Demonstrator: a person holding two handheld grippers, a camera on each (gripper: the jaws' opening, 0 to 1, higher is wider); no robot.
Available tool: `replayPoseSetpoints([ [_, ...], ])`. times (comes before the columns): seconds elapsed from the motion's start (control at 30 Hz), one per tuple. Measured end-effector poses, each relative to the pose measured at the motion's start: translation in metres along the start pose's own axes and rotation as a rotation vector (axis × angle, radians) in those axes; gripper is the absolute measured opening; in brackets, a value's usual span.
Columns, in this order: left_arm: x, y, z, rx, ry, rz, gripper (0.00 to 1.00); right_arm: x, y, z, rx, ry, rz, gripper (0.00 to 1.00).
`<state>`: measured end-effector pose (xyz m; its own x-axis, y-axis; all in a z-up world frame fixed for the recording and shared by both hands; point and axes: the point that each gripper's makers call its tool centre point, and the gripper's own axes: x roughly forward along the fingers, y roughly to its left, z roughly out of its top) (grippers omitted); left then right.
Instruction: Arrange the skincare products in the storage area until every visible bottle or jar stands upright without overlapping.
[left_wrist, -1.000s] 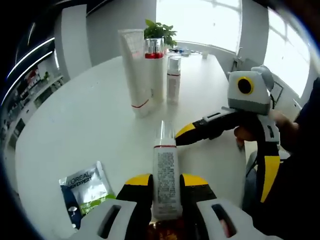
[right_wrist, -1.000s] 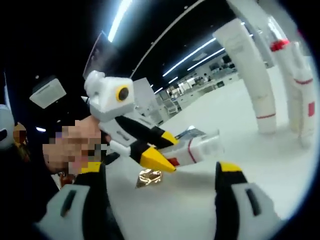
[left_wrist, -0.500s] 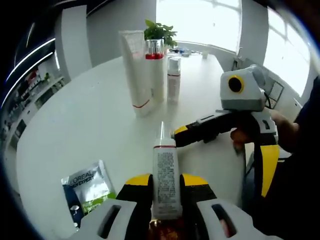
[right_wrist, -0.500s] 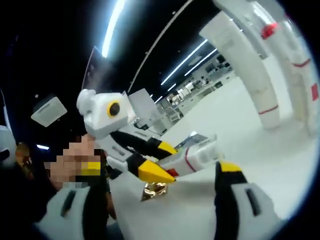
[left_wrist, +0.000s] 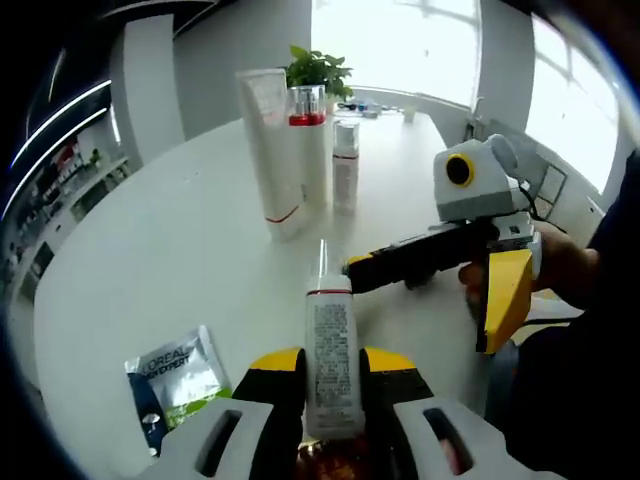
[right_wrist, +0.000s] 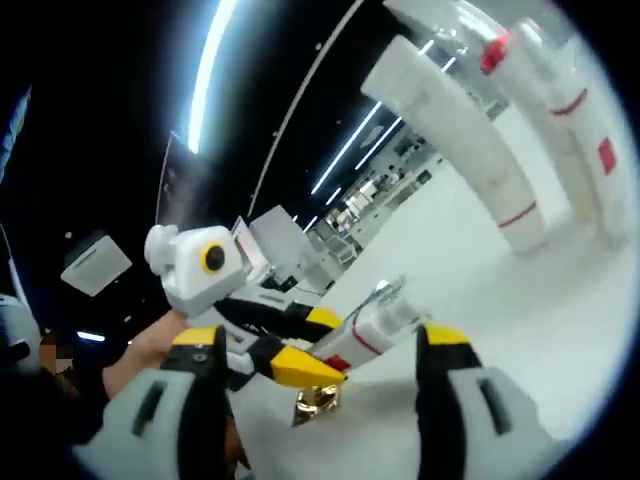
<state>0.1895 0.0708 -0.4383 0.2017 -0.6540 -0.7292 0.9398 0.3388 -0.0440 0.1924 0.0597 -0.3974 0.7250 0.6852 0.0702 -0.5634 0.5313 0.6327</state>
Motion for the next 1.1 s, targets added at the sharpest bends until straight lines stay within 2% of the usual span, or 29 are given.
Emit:
replayPoseSetpoints([
  [0.37,-0.001,0.007,0.000,0.010,-0.001,0.005,0.20,0.001,0.001,0.002,-0.007,-0.012,-0.020,0.75],
  [0.57,-0.002,0.021,0.002,0.012,-0.007,0.002,0.20,0.001,0.008,0.004,-0.037,-0.017,-0.020,0.76],
  [0.8,-0.001,0.011,0.000,0.013,-0.007,0.000,0.20,0.003,0.018,0.006,-0.093,-0.008,-0.007,0.77],
  [1.0,0.000,0.008,-0.001,0.015,-0.008,0.001,0.20,0.002,0.016,0.013,-0.110,-0.007,-0.004,0.76],
  [1.1,0.001,0.006,-0.001,0.012,-0.010,-0.002,0.20,0.002,0.016,0.014,-0.135,0.000,-0.020,0.70],
])
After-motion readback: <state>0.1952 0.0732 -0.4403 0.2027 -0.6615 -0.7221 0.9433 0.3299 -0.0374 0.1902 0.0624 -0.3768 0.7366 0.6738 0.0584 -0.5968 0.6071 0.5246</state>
